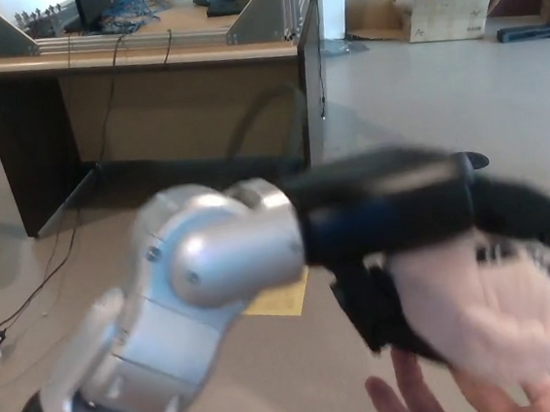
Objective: The robot extends its left hand to pick up an emotional support dumpling from the palm of a person and brings its hand down by its side. Then it extends its arm again to hand the dumpling back to the person.
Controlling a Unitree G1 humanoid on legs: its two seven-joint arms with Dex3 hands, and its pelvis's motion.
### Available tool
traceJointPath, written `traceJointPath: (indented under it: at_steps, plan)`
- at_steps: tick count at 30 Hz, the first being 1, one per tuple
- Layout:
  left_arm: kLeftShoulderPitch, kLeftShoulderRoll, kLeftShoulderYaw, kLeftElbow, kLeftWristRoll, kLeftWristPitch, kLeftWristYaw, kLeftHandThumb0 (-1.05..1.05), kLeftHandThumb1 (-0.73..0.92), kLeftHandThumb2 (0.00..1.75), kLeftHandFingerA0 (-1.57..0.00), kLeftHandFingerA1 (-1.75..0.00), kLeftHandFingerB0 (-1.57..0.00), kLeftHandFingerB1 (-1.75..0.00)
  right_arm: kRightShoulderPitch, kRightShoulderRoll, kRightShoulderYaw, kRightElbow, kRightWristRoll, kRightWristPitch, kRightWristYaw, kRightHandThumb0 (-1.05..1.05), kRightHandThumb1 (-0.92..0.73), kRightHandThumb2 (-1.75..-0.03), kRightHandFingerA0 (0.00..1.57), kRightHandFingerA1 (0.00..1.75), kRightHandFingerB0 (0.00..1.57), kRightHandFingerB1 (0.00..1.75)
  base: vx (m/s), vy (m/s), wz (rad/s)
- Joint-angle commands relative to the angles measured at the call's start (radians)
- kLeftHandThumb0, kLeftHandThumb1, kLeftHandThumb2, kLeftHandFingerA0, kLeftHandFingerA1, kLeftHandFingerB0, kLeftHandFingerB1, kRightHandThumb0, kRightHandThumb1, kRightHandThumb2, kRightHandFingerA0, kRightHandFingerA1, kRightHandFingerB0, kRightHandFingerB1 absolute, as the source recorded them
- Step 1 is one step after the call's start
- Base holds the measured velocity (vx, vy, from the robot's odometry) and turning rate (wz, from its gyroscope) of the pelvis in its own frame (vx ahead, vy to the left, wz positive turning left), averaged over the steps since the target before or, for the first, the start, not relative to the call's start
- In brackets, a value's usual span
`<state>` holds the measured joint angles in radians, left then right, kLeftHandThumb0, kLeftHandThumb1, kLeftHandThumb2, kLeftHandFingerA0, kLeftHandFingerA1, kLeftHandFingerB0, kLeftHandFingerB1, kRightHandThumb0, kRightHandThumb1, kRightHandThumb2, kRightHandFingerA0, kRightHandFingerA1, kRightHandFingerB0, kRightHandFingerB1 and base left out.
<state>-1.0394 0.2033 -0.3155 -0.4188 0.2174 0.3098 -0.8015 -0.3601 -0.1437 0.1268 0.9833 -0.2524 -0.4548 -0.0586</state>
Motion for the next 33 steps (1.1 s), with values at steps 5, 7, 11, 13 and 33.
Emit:
traceJointPath:
  at_steps: [5, 7, 11, 13, 33]
  plan:
    - [-0.023, -0.142, 0.379, 0.017, -0.282, 0.373, 0.134, -0.07, 0.75, 0.72, -1.07, -1.29, -0.87, -0.95, -0.009, -0.024, 0.006, 0.037, -0.015, -0.111, -0.035, -0.53, -0.57, -0.9, 0.7, 0.69, 0.35, 0.49, 0.0, 0.0, 0.0]
    - [-0.006, -0.154, 0.47, 0.002, -0.328, 0.465, 0.142, -0.18, 0.83, 0.64, -1.02, -1.44, -0.86, -0.87, -0.008, -0.022, 0.006, 0.042, -0.016, -0.112, -0.034, -0.55, -0.57, -0.88, 0.69, 0.67, 0.36, 0.49, 0.0, 0.0, 0.0]
    - [0.072, -0.182, 0.718, -0.018, -0.481, 0.671, 0.142, -0.18, 0.83, 0.67, -0.92, -1.4, -0.85, -0.81, -0.001, -0.016, 0.007, 0.049, -0.019, -0.121, -0.041, -0.55, -0.57, -0.89, 0.69, 0.67, 0.37, 0.49, 0.0, 0.0, 0.0]
    - [0.07, -0.183, 0.723, -0.02, -0.482, 0.678, 0.141, -0.18, 0.83, 0.67, -0.92, -1.4, -0.85, -0.81, -0.001, -0.016, 0.007, 0.05, -0.019, -0.122, -0.041, -0.55, -0.57, -0.89, 0.69, 0.67, 0.37, 0.49, 0.0, 0.0, 0.0]
    - [0.744, -0.112, 1.33, 0.293, -0.758, 0.852, -0.078, -0.33, 0.77, 0.63, -0.95, -1.1, -0.78, -0.68, 0.022, -0.047, -0.02, 0.052, -0.002, -0.153, -0.053, -0.49, -0.69, -0.61, 0.75, 0.61, 0.45, 0.36, 0.0, 0.0, 0.0]
